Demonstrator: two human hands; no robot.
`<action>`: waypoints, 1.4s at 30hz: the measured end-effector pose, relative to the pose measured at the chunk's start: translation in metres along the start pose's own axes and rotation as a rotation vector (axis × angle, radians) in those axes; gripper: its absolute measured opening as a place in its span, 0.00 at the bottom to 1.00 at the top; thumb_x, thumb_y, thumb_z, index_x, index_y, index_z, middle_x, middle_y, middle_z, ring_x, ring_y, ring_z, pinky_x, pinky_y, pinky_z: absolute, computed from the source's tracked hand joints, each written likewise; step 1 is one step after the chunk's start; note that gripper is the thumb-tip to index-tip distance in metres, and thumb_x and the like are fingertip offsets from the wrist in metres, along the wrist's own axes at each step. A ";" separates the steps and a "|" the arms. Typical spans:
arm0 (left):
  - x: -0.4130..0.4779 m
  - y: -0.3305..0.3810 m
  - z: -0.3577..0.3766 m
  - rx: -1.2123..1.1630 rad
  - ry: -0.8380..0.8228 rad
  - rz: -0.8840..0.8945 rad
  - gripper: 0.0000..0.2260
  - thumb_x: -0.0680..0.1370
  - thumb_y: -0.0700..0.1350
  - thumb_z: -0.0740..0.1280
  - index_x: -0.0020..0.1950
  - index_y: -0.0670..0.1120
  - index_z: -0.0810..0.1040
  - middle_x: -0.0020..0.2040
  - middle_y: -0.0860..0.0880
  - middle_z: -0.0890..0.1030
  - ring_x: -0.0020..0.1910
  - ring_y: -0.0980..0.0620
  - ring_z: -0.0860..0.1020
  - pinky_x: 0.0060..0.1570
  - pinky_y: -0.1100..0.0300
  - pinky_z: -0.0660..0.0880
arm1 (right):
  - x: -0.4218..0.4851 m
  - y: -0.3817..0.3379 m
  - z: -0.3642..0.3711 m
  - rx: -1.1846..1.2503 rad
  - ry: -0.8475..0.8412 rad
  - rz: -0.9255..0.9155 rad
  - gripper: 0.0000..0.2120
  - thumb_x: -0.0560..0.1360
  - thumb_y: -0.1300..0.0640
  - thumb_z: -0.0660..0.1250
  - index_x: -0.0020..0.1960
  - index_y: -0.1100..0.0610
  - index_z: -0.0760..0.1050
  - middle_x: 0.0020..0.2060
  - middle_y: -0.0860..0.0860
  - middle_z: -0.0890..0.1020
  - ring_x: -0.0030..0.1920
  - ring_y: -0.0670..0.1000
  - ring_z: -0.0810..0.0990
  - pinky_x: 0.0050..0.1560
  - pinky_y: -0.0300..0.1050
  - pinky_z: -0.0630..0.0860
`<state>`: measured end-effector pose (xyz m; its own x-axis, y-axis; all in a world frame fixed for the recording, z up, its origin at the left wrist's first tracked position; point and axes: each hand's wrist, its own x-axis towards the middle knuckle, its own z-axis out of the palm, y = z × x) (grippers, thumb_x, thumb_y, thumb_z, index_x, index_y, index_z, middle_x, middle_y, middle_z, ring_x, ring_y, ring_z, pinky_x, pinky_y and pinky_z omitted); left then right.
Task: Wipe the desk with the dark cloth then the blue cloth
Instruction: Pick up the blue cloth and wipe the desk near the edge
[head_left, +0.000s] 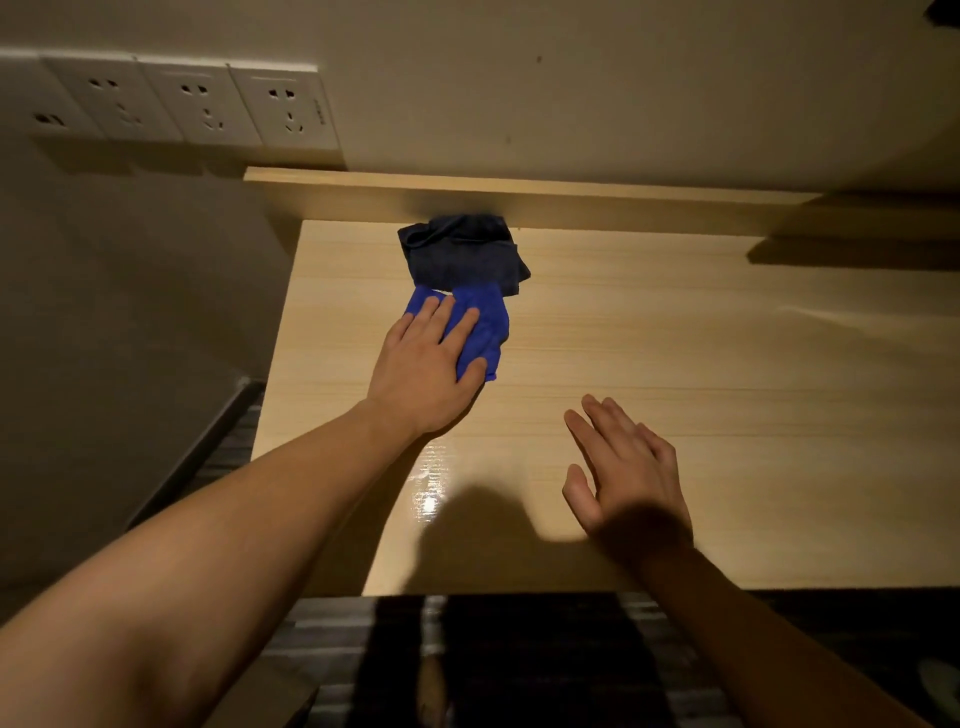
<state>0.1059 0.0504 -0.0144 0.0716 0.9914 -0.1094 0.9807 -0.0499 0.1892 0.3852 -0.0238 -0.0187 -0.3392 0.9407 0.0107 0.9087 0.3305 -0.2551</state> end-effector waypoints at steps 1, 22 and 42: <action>-0.005 0.002 0.001 0.000 0.004 -0.006 0.34 0.84 0.65 0.47 0.88 0.53 0.56 0.87 0.45 0.56 0.87 0.45 0.52 0.83 0.48 0.47 | 0.000 0.000 -0.001 -0.012 -0.018 0.002 0.29 0.77 0.47 0.59 0.79 0.49 0.69 0.81 0.48 0.66 0.81 0.48 0.59 0.76 0.54 0.58; -0.191 0.076 0.037 -0.041 0.014 -0.133 0.34 0.81 0.66 0.44 0.87 0.58 0.57 0.88 0.48 0.56 0.87 0.48 0.50 0.83 0.50 0.46 | -0.005 0.003 -0.005 0.002 -0.051 -0.026 0.29 0.82 0.42 0.55 0.82 0.47 0.62 0.82 0.48 0.61 0.83 0.50 0.55 0.78 0.54 0.54; -0.103 0.102 -0.050 -0.648 0.208 -0.119 0.13 0.82 0.54 0.61 0.49 0.47 0.80 0.45 0.46 0.81 0.44 0.46 0.77 0.44 0.52 0.68 | -0.011 0.093 -0.032 -0.131 -0.122 -0.046 0.36 0.79 0.25 0.45 0.83 0.37 0.49 0.84 0.43 0.49 0.84 0.48 0.45 0.78 0.60 0.49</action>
<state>0.1893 -0.0509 0.0650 -0.1299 0.9915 0.0116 0.6682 0.0789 0.7397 0.4816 -0.0005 -0.0117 -0.4008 0.9107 -0.0999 0.9128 0.3877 -0.1284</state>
